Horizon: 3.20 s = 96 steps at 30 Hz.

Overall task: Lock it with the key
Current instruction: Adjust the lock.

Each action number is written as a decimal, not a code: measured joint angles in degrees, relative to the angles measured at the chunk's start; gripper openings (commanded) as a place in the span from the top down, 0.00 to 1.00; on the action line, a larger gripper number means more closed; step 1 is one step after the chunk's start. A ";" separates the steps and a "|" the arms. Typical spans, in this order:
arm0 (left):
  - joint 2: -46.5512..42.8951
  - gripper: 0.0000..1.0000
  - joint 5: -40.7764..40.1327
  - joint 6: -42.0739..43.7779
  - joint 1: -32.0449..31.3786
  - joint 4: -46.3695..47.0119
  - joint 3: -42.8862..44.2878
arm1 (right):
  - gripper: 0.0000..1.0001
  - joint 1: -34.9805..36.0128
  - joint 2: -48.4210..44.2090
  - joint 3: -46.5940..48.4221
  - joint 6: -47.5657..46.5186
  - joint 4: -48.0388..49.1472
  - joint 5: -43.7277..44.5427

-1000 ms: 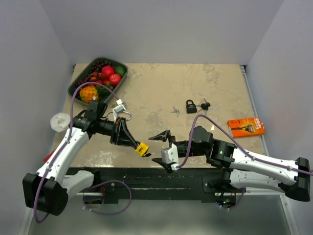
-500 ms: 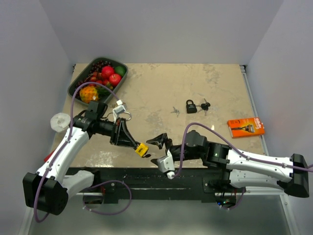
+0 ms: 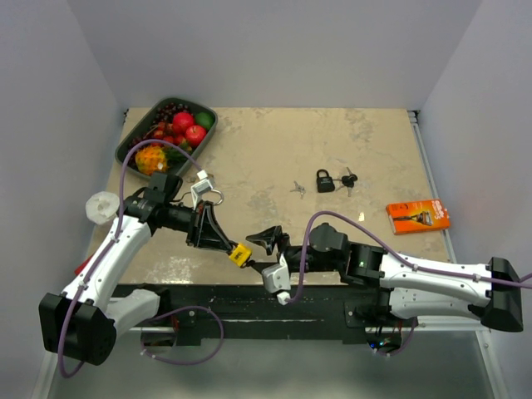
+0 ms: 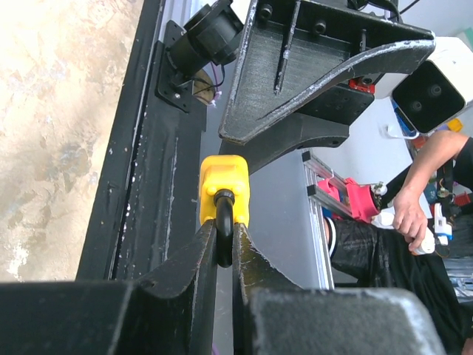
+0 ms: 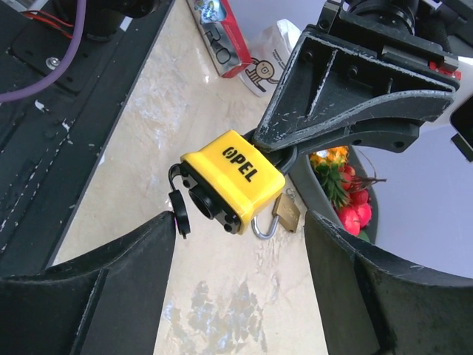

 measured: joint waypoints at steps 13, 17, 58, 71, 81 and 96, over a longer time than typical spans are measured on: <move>0.07 1.00 -0.02 1.36 0.33 -0.94 0.11 | 0.24 0.55 0.83 -0.96 -3.32 1.46 1.07; 0.13 1.00 0.00 1.51 0.33 -1.11 0.22 | 0.26 0.66 1.01 -1.29 -4.92 1.66 1.36; 0.26 1.00 0.22 3.85 0.74 -2.86 0.42 | 0.67 0.70 2.12 0.35 4.07 0.50 0.35; -0.79 1.00 -1.27 5.31 1.49 -4.31 -0.26 | 0.74 0.52 5.51 1.40 5.53 0.15 1.01; -0.72 1.00 -0.83 6.86 2.36 -4.96 -0.24 | 0.32 -0.92 5.64 3.08 7.74 -1.46 3.10; 3.56 1.00 -0.42 11.21 10.12 -9.42 3.32 | 0.15 -6.82 4.61 11.54 30.49 -11.91 6.01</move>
